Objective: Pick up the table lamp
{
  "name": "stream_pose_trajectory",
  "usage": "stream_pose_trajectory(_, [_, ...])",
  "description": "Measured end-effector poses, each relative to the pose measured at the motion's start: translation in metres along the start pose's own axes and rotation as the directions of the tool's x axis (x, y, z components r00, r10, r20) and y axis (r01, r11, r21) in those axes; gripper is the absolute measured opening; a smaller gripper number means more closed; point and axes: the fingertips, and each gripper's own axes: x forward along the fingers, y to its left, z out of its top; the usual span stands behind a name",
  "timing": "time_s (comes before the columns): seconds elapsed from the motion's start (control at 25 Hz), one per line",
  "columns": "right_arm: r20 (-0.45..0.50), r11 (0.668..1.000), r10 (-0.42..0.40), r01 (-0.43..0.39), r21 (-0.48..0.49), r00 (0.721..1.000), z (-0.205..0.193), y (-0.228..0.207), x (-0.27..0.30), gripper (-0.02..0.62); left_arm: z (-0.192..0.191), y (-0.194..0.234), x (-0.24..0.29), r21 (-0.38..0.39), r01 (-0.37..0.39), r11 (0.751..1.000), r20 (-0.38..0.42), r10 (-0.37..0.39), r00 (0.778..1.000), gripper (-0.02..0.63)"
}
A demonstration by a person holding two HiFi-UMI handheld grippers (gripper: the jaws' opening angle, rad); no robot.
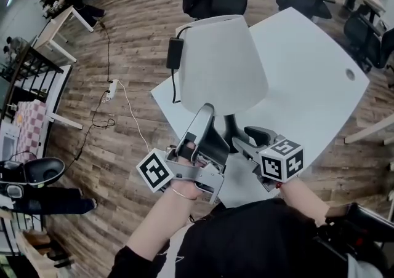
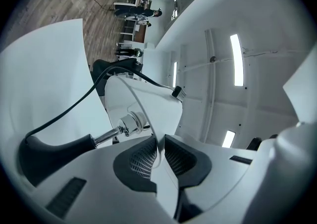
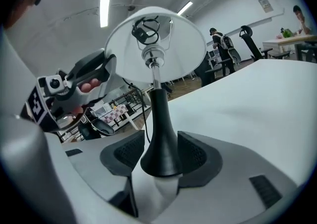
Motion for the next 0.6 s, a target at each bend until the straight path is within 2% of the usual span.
stream_pose_trajectory(0.12, [-0.030,0.999,-0.022,0.021,-0.031,0.999,-0.004,0.001,0.014,0.253,0.000,0.000,-0.004,0.010,-0.002,1.000,-0.002,0.002,1.000,0.057])
stream_pose_trajectory(0.32, [-0.058,0.994,-0.087,0.083,-0.072,0.994,-0.010,-0.008,0.032,0.256,0.007,0.001,-0.007,0.020,-0.005,1.000,0.014,0.004,1.000,0.057])
stream_pose_trajectory(0.6, [-0.044,0.991,-0.105,0.101,-0.088,0.993,-0.010,-0.008,0.030,0.257,0.012,-0.004,-0.015,0.034,0.040,0.999,0.064,-0.043,0.997,0.052])
